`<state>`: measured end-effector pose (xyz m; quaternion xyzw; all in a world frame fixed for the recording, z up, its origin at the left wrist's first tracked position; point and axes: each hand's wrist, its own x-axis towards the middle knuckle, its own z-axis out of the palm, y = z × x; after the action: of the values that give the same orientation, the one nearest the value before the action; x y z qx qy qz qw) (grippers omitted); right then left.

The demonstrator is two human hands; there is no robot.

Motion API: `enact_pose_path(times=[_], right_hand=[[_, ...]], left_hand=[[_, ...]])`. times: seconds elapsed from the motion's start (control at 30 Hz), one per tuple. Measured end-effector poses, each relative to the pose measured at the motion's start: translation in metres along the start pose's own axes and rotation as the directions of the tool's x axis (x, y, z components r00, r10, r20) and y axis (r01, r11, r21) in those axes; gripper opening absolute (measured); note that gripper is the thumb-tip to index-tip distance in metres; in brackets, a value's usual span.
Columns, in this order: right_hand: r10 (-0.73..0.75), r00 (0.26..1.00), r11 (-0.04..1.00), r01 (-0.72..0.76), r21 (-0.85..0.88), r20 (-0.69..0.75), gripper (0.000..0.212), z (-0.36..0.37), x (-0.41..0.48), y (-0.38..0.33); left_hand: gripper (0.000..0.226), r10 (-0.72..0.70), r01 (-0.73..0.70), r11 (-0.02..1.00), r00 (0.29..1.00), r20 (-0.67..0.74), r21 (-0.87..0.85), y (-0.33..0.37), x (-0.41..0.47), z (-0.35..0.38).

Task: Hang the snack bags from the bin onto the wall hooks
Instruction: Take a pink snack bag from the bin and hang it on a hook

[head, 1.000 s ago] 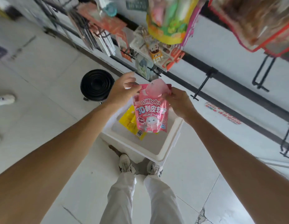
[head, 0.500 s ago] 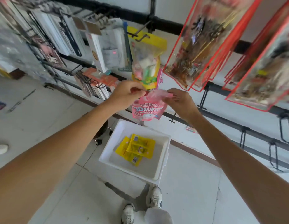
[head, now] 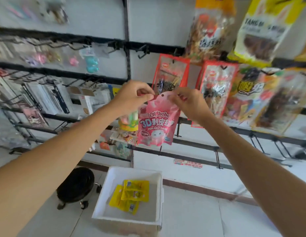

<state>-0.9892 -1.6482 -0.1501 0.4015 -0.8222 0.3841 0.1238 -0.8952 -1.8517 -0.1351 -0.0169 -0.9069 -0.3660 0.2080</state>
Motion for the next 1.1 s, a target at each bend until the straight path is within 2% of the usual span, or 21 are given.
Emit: enact_pose_path(times=[0.23,0.33,0.57,0.77,0.9,1.1], right_hand=[[-0.035,0.991,0.981,0.009,-0.193,-0.132,0.016,-0.095,-0.006,-0.025],[-0.018,0.981,0.975,-0.025,-0.219,-0.192,0.009,-0.132,-0.014,-0.027],[0.037,0.951,0.966,-0.113,-0.233,-0.307,0.008,-0.21,-0.048,-0.02],[0.051,0.94,0.931,-0.166,-0.324,-0.336,0.012,-0.278,-0.086,-0.015],[0.072,0.942,0.918,-0.191,-0.347,-0.328,0.006,-0.316,-0.112,-0.006],[0.073,0.964,0.901,-0.174,-0.397,-0.256,0.009,-0.34,-0.13,0.013]], left_hand=[[0.008,0.203,-0.203,0.979,0.979,-0.008,0.013,0.076,0.03,0.0],[0.01,0.288,-0.288,0.957,0.958,-0.011,0.023,0.11,0.042,0.008],[0.007,0.409,-0.409,0.912,0.912,0.032,0.014,0.185,0.064,0.038],[0.007,0.481,-0.481,0.877,0.874,0.062,-0.016,0.249,0.074,0.078],[0.007,0.521,-0.522,0.853,0.849,0.088,-0.022,0.283,0.076,0.109],[0.008,0.49,-0.492,0.87,0.865,0.112,-0.002,0.304,0.07,0.137]])
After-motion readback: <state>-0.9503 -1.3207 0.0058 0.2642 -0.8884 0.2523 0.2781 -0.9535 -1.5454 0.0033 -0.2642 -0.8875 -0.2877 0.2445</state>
